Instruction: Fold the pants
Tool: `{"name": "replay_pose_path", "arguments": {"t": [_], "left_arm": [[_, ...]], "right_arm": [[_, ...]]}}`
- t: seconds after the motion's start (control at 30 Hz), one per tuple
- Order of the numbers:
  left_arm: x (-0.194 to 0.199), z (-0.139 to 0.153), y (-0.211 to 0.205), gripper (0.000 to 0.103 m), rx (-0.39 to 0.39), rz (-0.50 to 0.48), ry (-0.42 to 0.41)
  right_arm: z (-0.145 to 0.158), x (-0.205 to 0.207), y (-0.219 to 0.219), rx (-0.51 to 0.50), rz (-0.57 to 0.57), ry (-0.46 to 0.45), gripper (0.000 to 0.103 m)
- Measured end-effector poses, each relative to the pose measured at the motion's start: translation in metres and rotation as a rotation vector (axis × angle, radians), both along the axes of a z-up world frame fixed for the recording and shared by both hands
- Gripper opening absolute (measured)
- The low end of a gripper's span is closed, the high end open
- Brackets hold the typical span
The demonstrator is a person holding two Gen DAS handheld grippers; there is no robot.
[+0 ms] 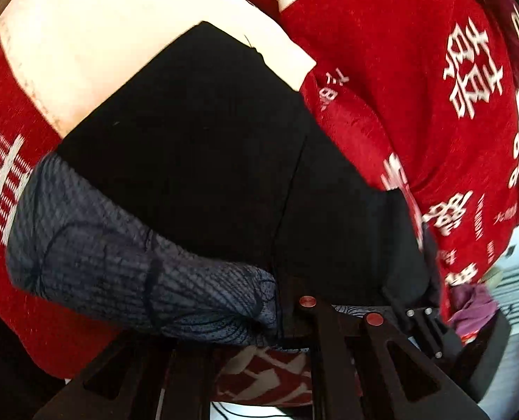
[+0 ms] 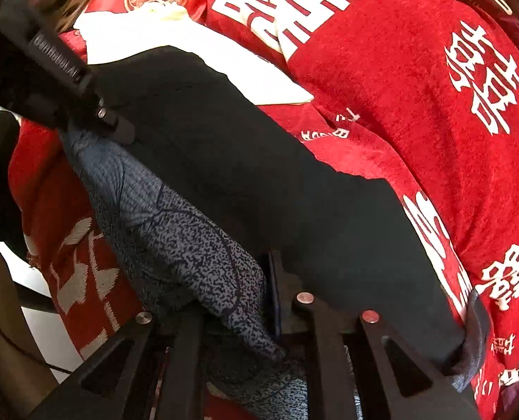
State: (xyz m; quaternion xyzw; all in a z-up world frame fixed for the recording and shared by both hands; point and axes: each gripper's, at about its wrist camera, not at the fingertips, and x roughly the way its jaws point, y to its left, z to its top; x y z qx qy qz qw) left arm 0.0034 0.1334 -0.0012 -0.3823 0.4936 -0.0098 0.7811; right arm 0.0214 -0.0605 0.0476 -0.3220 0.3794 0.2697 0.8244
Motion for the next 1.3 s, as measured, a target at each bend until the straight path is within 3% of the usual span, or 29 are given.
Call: {"name": "replay_pose_path", "arguments": {"t": [0.17,0.27,0.33,0.37,0.4,0.43,0.47,0.6,0.73,0.8,0.9,0.93,1.03,1.13,1.23,1.3], "left_arm": [[-0.006,0.012,0.004,0.014,0.025,-0.022,-0.015],[-0.013,0.01,0.009,0.022,0.028,-0.008,0.011],[-0.019,0.008,0.016,0.022,0.012,-0.005,0.025],[-0.02,0.007,0.019,0.024,0.014,0.0,0.032],[-0.023,0.008,0.023,0.031,0.018,0.009,0.039],[-0.026,0.01,0.026,0.032,0.034,0.017,0.043],[-0.028,0.014,0.028,0.032,0.06,0.025,0.045],[-0.038,0.042,0.035,0.032,0.224,0.055,0.031],[-0.036,0.063,0.022,0.032,0.281,0.031,-0.001],[-0.033,0.075,0.008,0.032,0.326,0.001,-0.025],[-0.036,0.098,-0.007,0.032,0.396,0.0,-0.07],[-0.038,0.105,-0.006,0.032,0.413,0.029,-0.071],[-0.053,0.122,0.017,0.033,0.47,0.218,-0.047],[-0.063,0.125,0.043,0.033,0.435,0.333,-0.018],[-0.048,0.116,0.036,0.033,0.405,0.222,-0.004],[-0.035,0.109,0.013,0.033,0.394,0.121,-0.025]], "right_arm": [[0.003,-0.001,0.005,-0.038,0.009,-0.012,0.017],[0.002,-0.004,0.008,-0.067,-0.012,-0.018,0.019],[0.006,-0.018,0.009,-0.075,-0.005,-0.015,0.026],[0.008,-0.018,0.008,-0.065,0.006,0.0,0.041],[0.011,-0.022,0.006,-0.054,0.012,0.014,0.068],[0.013,-0.025,0.004,-0.046,0.013,0.018,0.077],[0.018,-0.029,0.002,-0.022,0.026,0.024,0.079],[0.052,-0.034,-0.009,0.194,0.04,0.114,0.079],[0.062,-0.014,-0.019,0.362,-0.055,0.173,0.08],[0.044,0.001,-0.022,0.366,-0.119,0.232,0.08],[0.005,0.019,-0.028,0.291,-0.248,0.332,0.079],[0.008,0.014,-0.03,0.33,-0.236,0.284,0.08],[0.006,0.007,-0.02,0.253,-0.211,0.25,0.081],[0.004,0.0,-0.012,0.212,-0.203,0.223,0.083],[0.011,0.002,-0.013,0.242,-0.23,0.248,0.084],[0.022,0.006,-0.022,0.326,-0.236,0.253,0.084]]}}
